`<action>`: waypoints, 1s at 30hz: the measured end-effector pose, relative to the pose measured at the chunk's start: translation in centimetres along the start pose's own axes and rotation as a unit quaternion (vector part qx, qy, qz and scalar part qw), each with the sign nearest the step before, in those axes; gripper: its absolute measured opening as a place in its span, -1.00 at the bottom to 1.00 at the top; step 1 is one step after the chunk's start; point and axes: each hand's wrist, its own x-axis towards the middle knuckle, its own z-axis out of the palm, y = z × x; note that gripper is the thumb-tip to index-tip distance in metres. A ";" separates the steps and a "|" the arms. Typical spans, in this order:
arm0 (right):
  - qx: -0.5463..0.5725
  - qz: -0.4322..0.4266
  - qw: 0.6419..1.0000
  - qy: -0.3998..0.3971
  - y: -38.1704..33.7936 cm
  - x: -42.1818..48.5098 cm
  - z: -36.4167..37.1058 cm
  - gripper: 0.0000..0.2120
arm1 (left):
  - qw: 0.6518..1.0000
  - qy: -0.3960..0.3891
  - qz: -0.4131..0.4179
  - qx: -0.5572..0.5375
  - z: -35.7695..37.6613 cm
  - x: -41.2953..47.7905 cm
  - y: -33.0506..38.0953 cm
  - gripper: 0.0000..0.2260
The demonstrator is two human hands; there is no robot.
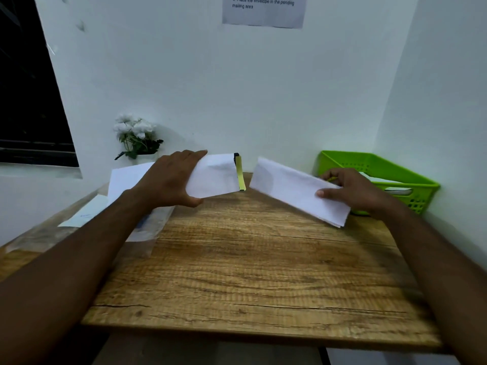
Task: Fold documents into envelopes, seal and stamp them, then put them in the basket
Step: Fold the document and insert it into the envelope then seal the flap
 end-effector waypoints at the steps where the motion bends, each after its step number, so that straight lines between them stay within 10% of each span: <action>1: 0.013 0.000 0.999 0.029 -0.1 0.0 -0.1 -0.84 | 1.000 0.000 0.000 -0.001 0.0 0.0 0.0 -0.04; 30: 0.051 -0.035 0.998 0.004 -1.6 -1.0 -0.7 -0.84 | 0.998 0.032 0.061 0.008 -0.3 0.1 1.1 -0.06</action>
